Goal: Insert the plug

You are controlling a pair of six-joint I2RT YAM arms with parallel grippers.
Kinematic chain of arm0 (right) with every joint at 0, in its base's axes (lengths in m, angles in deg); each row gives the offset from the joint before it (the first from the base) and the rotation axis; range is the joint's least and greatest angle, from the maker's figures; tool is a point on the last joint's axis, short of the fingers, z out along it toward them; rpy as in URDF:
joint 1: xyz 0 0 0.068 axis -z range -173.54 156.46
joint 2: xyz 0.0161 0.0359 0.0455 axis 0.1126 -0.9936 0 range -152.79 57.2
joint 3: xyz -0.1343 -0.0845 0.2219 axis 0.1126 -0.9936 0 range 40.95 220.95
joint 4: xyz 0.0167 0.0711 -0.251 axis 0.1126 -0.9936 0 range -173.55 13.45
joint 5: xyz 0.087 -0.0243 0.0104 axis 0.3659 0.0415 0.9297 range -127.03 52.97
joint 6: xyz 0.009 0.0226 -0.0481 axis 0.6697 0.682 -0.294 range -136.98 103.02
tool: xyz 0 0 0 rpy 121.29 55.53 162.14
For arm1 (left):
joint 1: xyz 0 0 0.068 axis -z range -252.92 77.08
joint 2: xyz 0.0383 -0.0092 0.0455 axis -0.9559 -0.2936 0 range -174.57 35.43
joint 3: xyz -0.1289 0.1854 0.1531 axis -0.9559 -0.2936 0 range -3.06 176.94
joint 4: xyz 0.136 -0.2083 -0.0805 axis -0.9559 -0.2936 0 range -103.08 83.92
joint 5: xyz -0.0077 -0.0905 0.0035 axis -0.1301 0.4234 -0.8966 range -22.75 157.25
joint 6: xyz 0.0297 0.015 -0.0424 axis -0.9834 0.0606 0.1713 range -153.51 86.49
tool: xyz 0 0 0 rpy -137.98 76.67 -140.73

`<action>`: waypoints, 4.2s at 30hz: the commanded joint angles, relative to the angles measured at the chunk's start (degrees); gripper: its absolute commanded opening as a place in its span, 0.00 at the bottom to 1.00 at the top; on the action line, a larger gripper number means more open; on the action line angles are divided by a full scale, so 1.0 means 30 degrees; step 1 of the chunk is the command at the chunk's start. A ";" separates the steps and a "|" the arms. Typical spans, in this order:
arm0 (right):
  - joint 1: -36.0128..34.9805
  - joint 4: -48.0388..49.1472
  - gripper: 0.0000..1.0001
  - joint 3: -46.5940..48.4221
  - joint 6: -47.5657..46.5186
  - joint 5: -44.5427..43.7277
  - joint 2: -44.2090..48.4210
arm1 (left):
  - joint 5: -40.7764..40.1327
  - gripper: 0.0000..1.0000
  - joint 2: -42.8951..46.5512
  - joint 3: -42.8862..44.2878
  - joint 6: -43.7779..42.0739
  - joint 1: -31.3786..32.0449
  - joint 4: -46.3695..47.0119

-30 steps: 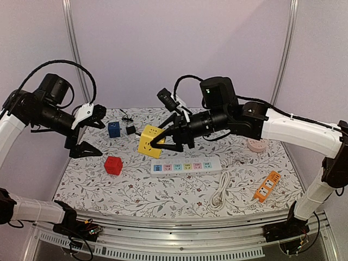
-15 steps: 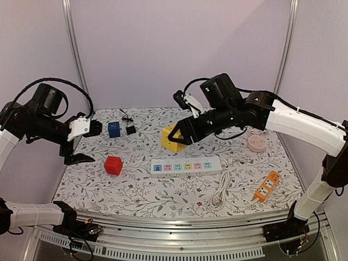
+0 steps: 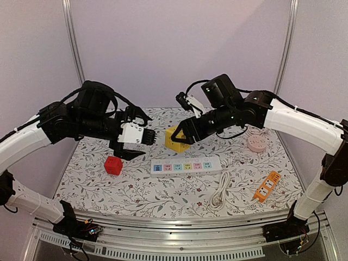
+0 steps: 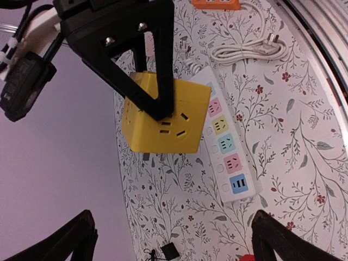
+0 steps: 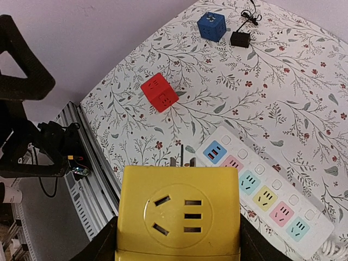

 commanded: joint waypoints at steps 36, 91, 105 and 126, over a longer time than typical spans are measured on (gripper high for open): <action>0.1330 0.3408 0.00 -0.3019 0.2526 0.5310 0.2757 | -0.1977 0.43 -0.3819 -0.1572 -0.2024 0.3345 0.9423; -0.0073 0.9222 0.76 -0.8074 -1.4423 0.5081 0.6249 | 0.2545 0.00 -0.2740 0.1139 0.9424 0.2733 0.5563; -0.0086 0.7977 0.00 -0.7464 -1.4311 0.4285 0.6063 | 0.2168 0.00 -0.2265 0.0317 0.9483 0.2733 0.6107; 0.2755 -0.1506 0.00 -0.3108 -1.4866 -0.0353 0.3410 | -0.1285 0.99 0.3477 -0.7038 1.1892 0.0809 0.8894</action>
